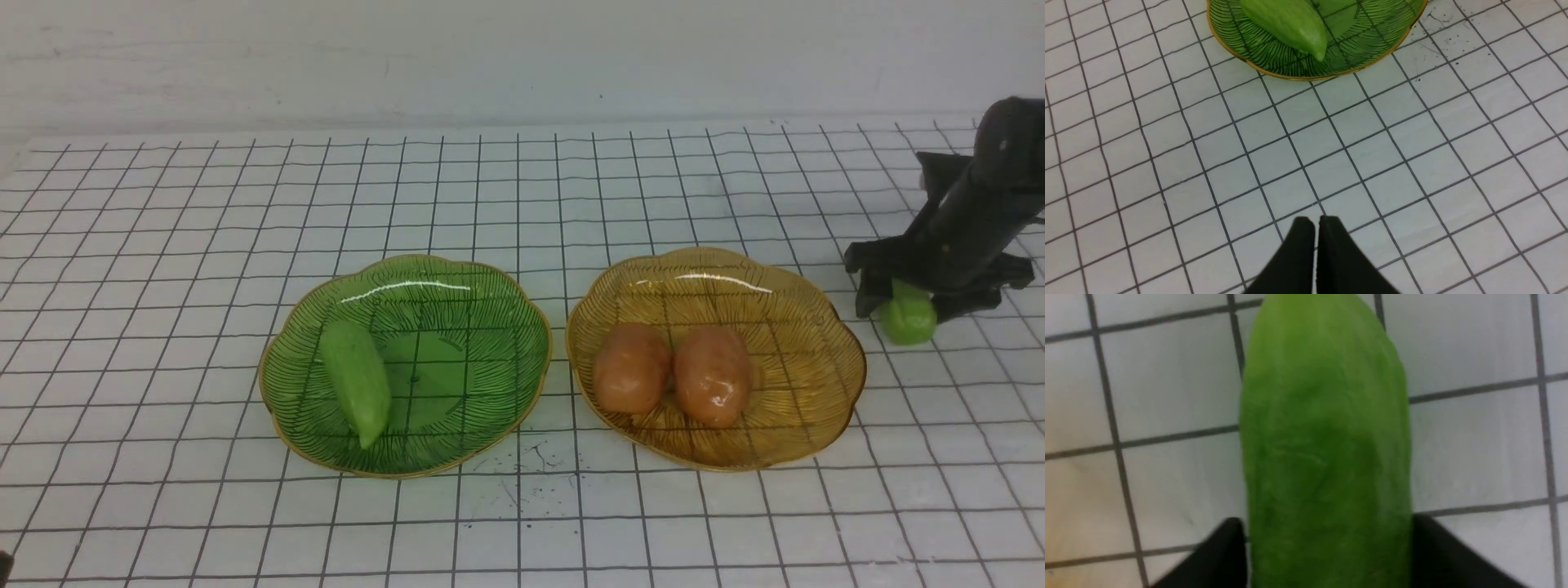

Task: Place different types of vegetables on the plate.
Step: 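Carry the green vegetable from the table to the plate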

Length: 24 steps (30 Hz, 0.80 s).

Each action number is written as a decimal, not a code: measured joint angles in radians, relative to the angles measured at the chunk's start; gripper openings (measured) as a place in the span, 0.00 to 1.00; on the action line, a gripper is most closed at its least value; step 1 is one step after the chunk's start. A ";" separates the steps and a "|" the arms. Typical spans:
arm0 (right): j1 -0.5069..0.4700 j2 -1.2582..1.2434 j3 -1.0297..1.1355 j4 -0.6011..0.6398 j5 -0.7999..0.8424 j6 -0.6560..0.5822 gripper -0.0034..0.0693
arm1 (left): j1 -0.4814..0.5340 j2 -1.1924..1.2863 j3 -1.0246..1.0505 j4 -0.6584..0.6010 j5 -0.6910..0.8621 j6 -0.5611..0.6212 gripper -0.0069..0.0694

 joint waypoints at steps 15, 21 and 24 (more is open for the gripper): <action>0.109 -0.248 -0.248 0.405 0.277 0.001 0.60 | 0.000 0.000 0.000 0.000 0.005 -0.026 0.08; 0.383 -0.216 -0.251 0.464 0.295 -0.081 0.60 | 0.000 0.000 0.000 0.000 -0.006 -0.033 0.08; 0.550 -0.157 -0.251 0.381 0.210 -0.087 0.60 | 0.000 0.000 0.000 0.000 -0.006 -0.033 0.08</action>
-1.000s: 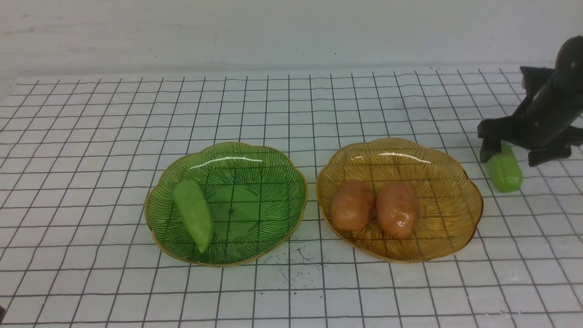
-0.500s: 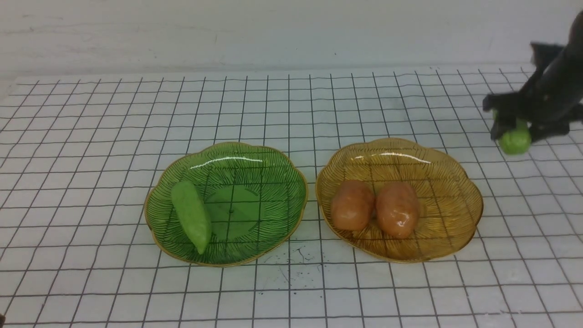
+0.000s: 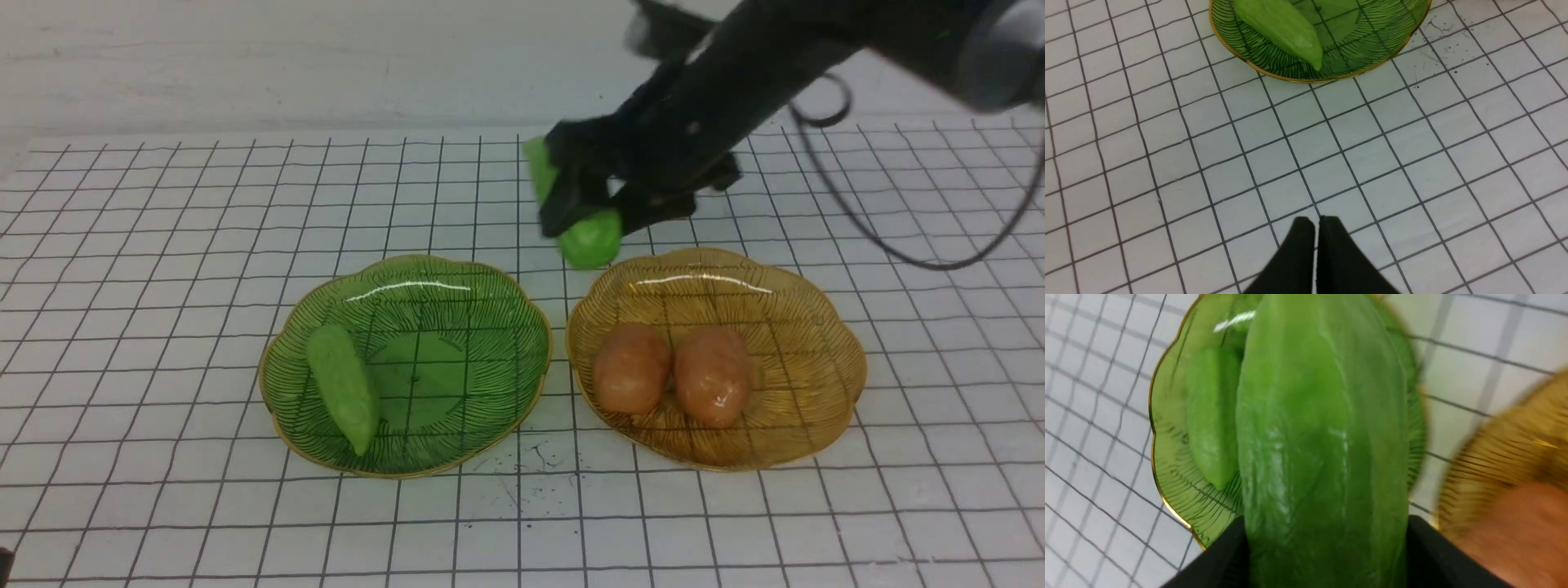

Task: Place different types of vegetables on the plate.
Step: 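Carry the green vegetable from the table to the plate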

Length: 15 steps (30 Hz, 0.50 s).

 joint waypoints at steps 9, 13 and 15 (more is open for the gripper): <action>0.139 0.144 0.000 -0.057 -0.214 0.099 0.71 | 0.000 0.000 0.000 0.017 0.003 -0.001 0.08; 0.138 0.165 0.001 -0.068 -0.227 0.120 0.84 | 0.000 0.000 0.000 0.037 0.013 -0.001 0.08; 0.138 0.165 0.001 -0.069 -0.218 0.120 0.86 | 0.000 0.000 0.000 0.039 0.019 -0.001 0.08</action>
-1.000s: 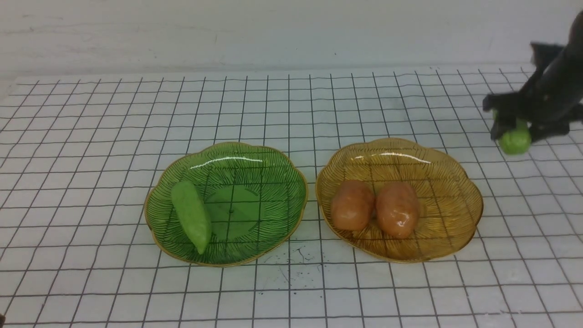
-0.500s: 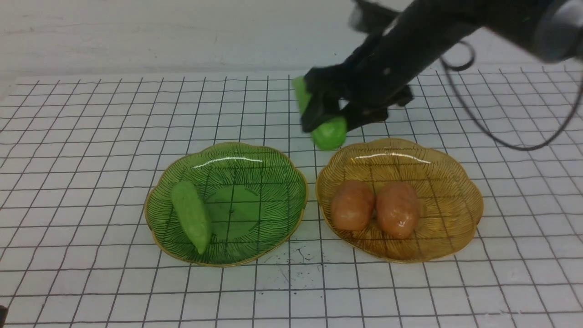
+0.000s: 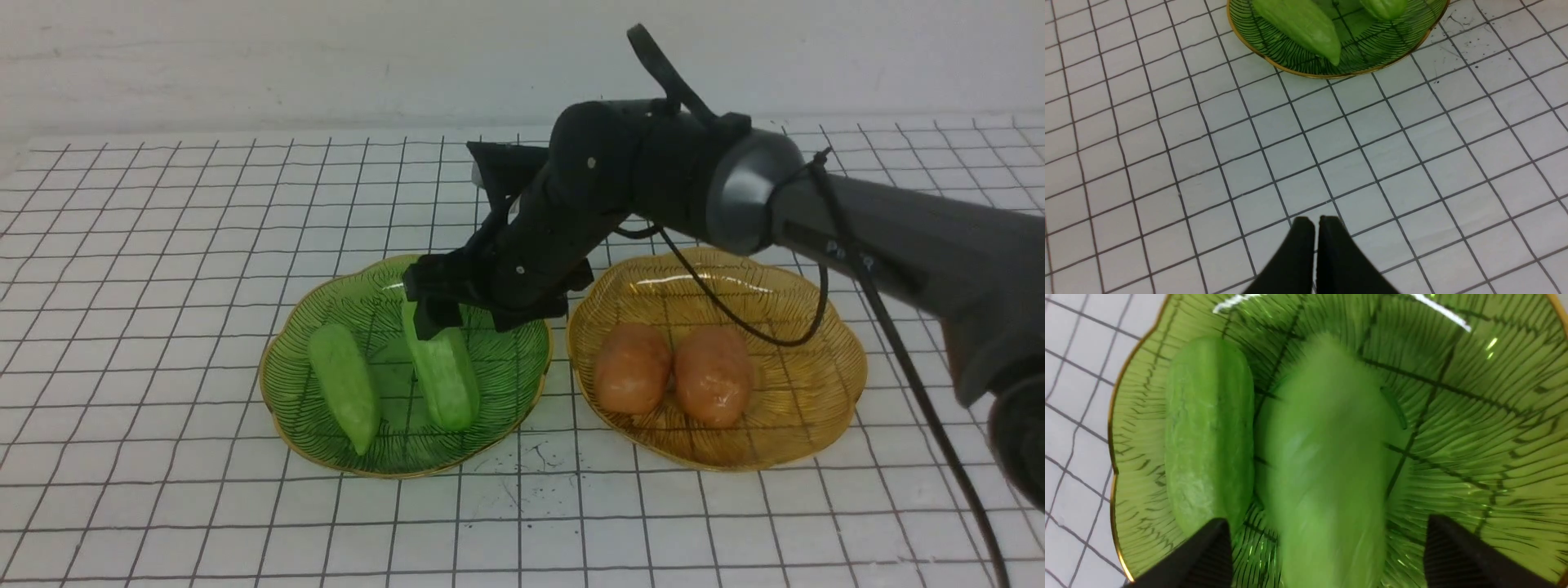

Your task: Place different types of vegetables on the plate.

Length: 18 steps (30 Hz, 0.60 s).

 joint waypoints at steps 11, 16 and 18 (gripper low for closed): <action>-0.111 -0.169 -0.182 -0.200 0.328 -0.047 0.53 | 0.000 0.000 0.000 0.008 0.014 0.000 0.08; -0.138 -0.422 -0.192 -0.245 0.346 -0.045 0.13 | 0.000 0.000 0.000 0.009 0.013 0.000 0.08; -0.138 -0.521 -0.194 -0.267 0.352 -0.039 0.07 | 0.000 0.000 0.000 0.009 0.013 0.000 0.08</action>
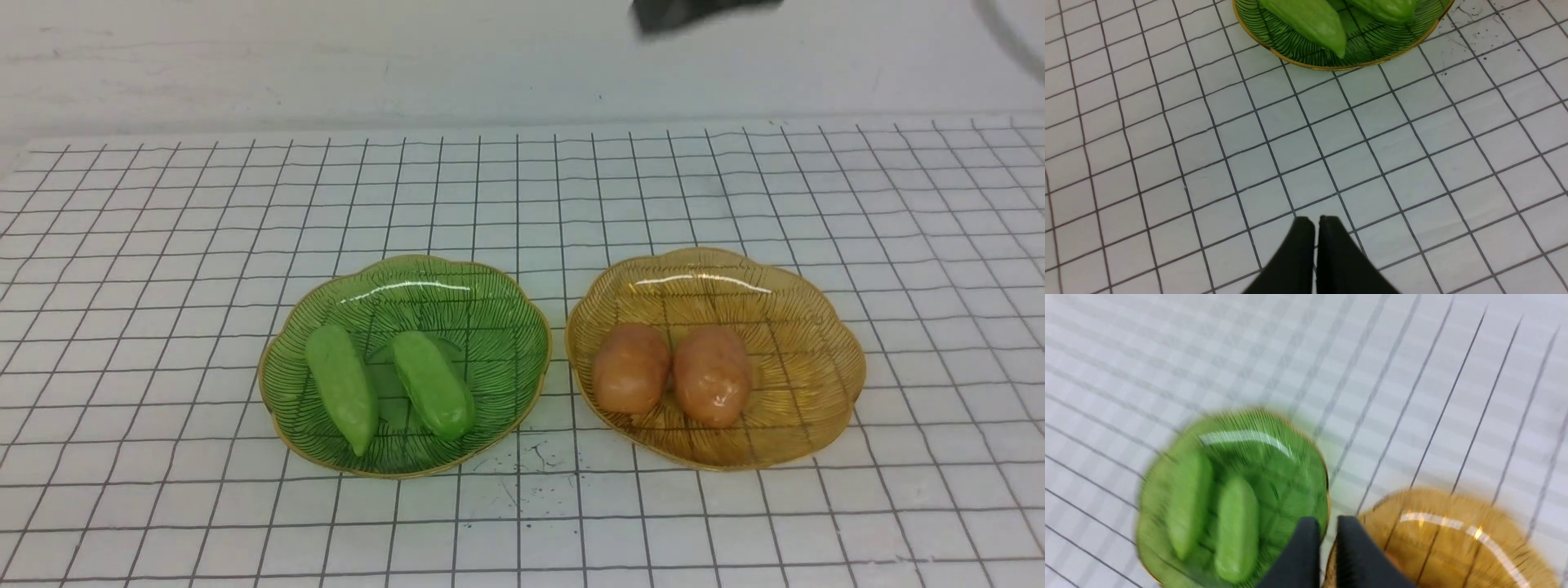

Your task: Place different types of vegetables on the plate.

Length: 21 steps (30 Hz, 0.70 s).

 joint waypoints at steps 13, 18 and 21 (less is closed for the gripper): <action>0.000 -0.673 0.590 -0.287 -0.200 0.158 0.03 | 0.000 0.000 0.027 0.000 -0.175 -0.038 0.08; 0.000 -1.041 1.053 -0.451 -0.587 0.333 0.03 | 0.000 0.000 0.074 -0.001 -0.262 -0.051 0.08; 0.000 -1.345 1.398 -0.667 -0.926 0.499 0.03 | 0.000 0.000 0.089 -0.006 -0.287 -0.052 0.08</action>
